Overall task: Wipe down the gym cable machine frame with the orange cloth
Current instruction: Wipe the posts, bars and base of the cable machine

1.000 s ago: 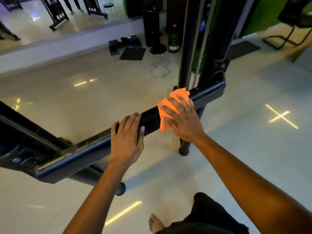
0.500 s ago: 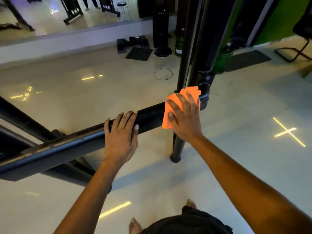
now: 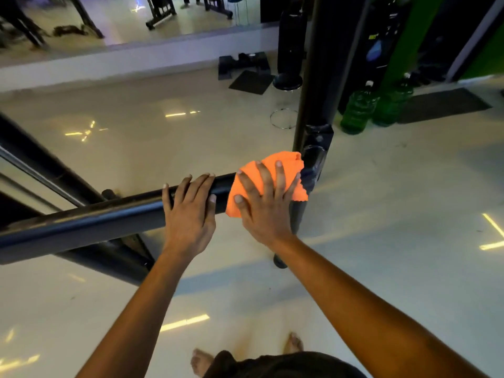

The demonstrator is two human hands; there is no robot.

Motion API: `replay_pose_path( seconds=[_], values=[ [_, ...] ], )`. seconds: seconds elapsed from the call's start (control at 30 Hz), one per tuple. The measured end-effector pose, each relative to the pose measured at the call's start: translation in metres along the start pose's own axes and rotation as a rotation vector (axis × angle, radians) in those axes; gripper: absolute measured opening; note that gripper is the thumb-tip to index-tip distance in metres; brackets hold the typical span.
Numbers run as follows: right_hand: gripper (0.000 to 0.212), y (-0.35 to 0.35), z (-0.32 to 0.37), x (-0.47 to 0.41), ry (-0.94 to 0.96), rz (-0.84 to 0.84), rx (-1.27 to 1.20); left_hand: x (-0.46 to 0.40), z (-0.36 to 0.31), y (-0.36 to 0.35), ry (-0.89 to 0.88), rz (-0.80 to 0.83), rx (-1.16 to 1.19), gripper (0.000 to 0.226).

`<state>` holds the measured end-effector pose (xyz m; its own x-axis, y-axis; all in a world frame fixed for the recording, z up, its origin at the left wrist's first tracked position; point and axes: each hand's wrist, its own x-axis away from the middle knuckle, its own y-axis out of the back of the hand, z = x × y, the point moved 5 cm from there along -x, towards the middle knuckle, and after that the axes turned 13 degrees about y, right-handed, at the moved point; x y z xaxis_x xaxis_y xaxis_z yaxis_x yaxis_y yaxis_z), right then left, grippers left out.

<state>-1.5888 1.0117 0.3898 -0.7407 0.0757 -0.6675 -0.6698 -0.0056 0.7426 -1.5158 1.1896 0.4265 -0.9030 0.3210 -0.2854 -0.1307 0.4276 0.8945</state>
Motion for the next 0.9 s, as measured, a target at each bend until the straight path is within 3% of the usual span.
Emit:
replay_pose_path(
  seconds=[0.07, 0.2, 0.27, 0.37, 0.47, 0.6, 0.67, 0.77, 0.83, 0.9],
  values=[
    [0.058, -0.008, 0.007, 0.001, 0.103, 0.002, 0.003, 0.000, -0.002, 0.000, 0.004, 0.008, -0.007, 0.051],
    [0.060, 0.002, -0.058, 0.016, 0.315, -0.063, 0.127, 0.003, -0.002, 0.001, -0.005, 0.019, -0.047, 0.053],
    [0.061, 0.009, -0.078, 0.022, 0.190, -0.061, 0.084, 0.004, -0.003, 0.001, -0.011, 0.026, -0.061, 0.054],
    [0.054, 0.007, -0.046, 0.011, -0.066, -0.078, -0.004, 0.004, -0.008, 0.001, -0.007, 0.019, -0.062, 0.054],
    [0.056, -0.003, -0.005, 0.002, 0.032, -0.021, -0.026, 0.001, -0.011, -0.001, -0.046, 0.022, -0.049, 0.052],
    [0.058, 0.009, -0.062, 0.012, 0.301, 0.025, 0.098, -0.006, -0.015, -0.003, -0.096, 0.044, -0.036, 0.051],
    [0.058, 0.020, -0.089, 0.011, 0.197, 0.080, 0.082, -0.006, -0.016, -0.004, -0.092, 0.043, -0.034, 0.050],
    [0.049, 0.027, -0.054, -0.002, -0.109, 0.031, 0.021, -0.006, -0.014, -0.005, -0.099, 0.031, -0.007, 0.050],
    [0.047, 0.019, -0.010, -0.013, -0.046, 0.047, -0.003, -0.008, -0.015, -0.005, -0.096, 0.033, 0.014, 0.049],
    [0.049, 0.015, -0.004, -0.013, 0.147, 0.102, 0.001, -0.009, -0.017, -0.006, -0.101, 0.050, 0.032, 0.049]
  ],
)
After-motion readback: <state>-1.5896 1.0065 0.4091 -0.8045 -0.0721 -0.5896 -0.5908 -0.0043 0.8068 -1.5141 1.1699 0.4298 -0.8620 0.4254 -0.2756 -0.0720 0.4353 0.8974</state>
